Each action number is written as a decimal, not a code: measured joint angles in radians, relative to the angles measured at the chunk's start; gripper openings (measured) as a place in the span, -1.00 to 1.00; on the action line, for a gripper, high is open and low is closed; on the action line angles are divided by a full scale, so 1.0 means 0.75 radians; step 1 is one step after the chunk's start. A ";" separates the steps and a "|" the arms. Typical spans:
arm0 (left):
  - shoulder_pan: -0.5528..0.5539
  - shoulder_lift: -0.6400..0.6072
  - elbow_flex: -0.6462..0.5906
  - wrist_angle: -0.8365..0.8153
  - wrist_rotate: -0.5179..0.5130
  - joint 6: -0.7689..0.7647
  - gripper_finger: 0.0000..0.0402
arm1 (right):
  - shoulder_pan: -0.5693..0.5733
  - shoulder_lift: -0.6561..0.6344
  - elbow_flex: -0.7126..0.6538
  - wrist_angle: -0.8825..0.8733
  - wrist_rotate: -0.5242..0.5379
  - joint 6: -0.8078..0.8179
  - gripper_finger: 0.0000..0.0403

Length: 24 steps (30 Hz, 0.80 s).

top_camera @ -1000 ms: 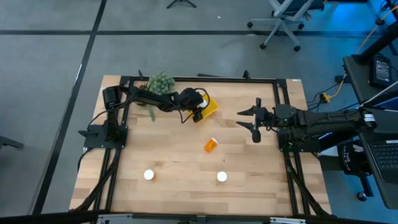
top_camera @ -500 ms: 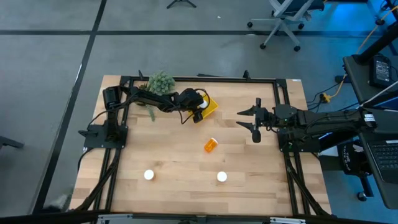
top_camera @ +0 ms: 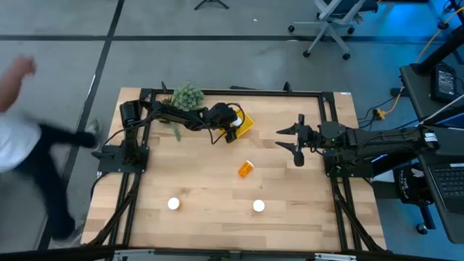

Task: Pick and place pill bottles into a basket
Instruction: Put the orange pill bottle into the yellow bin

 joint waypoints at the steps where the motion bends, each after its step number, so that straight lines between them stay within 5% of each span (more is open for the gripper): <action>1: 0.000 0.000 0.000 0.006 0.000 0.000 0.12 | 0.000 0.000 0.000 0.000 0.000 0.001 -0.02; 24: 0.001 0.000 0.000 0.066 -0.044 0.055 0.18 | 0.000 0.000 0.000 -0.004 0.000 -0.002 -0.02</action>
